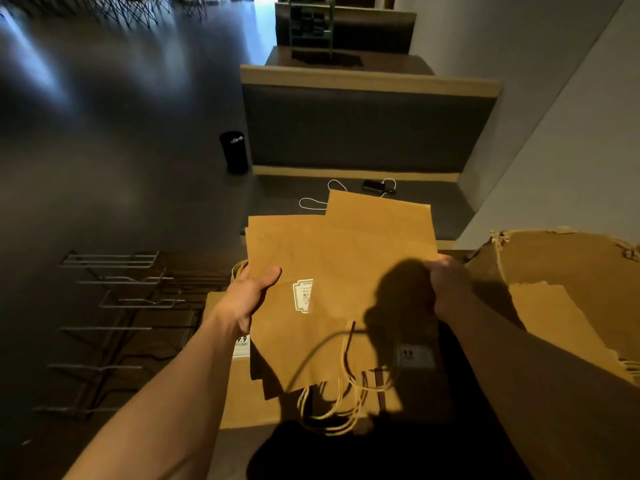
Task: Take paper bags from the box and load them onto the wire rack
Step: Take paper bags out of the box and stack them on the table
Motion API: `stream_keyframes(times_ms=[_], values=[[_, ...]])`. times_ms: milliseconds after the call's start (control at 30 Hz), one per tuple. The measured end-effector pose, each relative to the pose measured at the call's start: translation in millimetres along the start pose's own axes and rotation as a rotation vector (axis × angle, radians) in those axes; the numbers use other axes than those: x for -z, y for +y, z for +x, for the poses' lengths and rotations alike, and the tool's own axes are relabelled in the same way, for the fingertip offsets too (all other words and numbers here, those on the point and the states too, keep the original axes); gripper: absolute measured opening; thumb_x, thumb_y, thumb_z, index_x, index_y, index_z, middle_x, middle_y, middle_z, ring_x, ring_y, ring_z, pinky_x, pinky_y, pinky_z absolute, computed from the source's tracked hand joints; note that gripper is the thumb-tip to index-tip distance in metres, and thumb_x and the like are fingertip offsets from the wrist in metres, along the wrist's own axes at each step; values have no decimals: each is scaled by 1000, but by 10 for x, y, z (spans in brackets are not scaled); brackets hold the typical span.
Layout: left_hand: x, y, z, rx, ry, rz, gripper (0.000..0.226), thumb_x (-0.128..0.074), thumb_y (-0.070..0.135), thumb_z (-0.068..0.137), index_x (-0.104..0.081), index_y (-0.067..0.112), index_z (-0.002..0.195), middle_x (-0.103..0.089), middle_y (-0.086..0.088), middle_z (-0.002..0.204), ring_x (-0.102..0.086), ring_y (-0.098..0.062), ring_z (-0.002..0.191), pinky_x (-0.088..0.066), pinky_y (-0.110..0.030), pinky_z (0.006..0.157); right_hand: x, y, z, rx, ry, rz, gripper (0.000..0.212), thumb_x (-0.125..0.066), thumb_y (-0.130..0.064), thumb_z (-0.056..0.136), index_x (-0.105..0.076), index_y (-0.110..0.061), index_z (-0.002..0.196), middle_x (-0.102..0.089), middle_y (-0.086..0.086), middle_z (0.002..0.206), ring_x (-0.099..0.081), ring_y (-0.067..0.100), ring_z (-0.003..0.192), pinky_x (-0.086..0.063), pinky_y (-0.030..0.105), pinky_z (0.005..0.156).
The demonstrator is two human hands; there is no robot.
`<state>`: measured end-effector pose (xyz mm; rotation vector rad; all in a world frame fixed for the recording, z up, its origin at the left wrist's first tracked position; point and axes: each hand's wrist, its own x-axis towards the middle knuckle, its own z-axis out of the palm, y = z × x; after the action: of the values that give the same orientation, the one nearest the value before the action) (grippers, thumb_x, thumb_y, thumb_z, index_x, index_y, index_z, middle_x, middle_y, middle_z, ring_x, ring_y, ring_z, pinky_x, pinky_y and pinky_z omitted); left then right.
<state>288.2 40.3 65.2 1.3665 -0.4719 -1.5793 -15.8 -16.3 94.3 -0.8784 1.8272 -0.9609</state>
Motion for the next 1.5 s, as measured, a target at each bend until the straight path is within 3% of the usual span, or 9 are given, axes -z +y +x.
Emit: stream_keyframes(times_ms=[300,700,833,900,1067,1200,1300,1433,1500], values=[[-77,12,-22,-67,101,-94,40,-69,12,90,-53,14,126,-69,-11,110,-69,-26,87,-57,-37,65,-247,4,-274,-137,-433,128,29,-62,-6,86,-55,-7,114,-62,19,96,-61,36,88,-52,51,84],[-40,13,58,-45,343,22,28,-60,18,98,-54,11,124,-65,-7,95,-62,-18,79,-51,-31,65,-146,-297,148,122,-392,249,17,-68,-13,84,-66,-13,100,-56,22,123,-59,31,102,-49,48,91],[-49,-1,74,-4,266,35,40,-60,18,97,-50,8,134,-66,-17,122,-68,-28,94,-55,-41,85,-111,-280,182,174,-406,171,34,-44,5,94,-61,-21,80,-53,4,110,-48,29,108,-44,32,84],[-89,23,57,18,203,87,35,-53,17,100,-52,5,134,-64,-20,125,-66,-24,80,-53,-35,80,-105,-280,69,186,-494,145,34,-51,-16,97,-64,-25,67,-46,4,134,-48,31,116,-45,34,88],[-144,86,10,134,35,79,47,-48,57,96,-70,17,108,-77,-5,87,-73,-21,70,-56,-29,59,-134,-181,139,37,-739,192,44,-29,17,92,-48,-7,60,-38,16,150,-62,0,57,-46,17,50],[-204,40,-81,54,-6,151,29,-54,36,99,-66,13,112,-74,1,66,-71,-15,56,-54,-23,45,-154,-158,203,9,-585,75,42,-39,9,87,-65,-17,67,-51,11,135,-58,-6,89,-42,15,70],[-225,-25,-51,16,-11,55,37,-61,14,95,-58,5,130,-76,-11,95,-75,-21,72,-59,-31,55,-216,-80,130,12,-474,155,31,-42,-11,100,-61,-25,119,-61,5,108,-57,11,78,-45,23,58],[-264,-58,-11,-42,50,68,28,-59,36,96,-61,21,119,-72,-8,111,-73,-20,88,-59,-34,68,-328,-17,18,-64,-637,-43,18,-64,-18,92,-65,-24,108,-67,-3,117,-58,18,112,-33,39,111],[-273,-82,10,-25,70,45,34,-49,55,97,-62,30,117,-74,-3,109,-72,-21,98,-57,-38,82,-365,-1,17,-14,-517,-109,24,-72,-9,83,-70,-19,105,-72,0,105,-62,26,110,-39,44,108]])
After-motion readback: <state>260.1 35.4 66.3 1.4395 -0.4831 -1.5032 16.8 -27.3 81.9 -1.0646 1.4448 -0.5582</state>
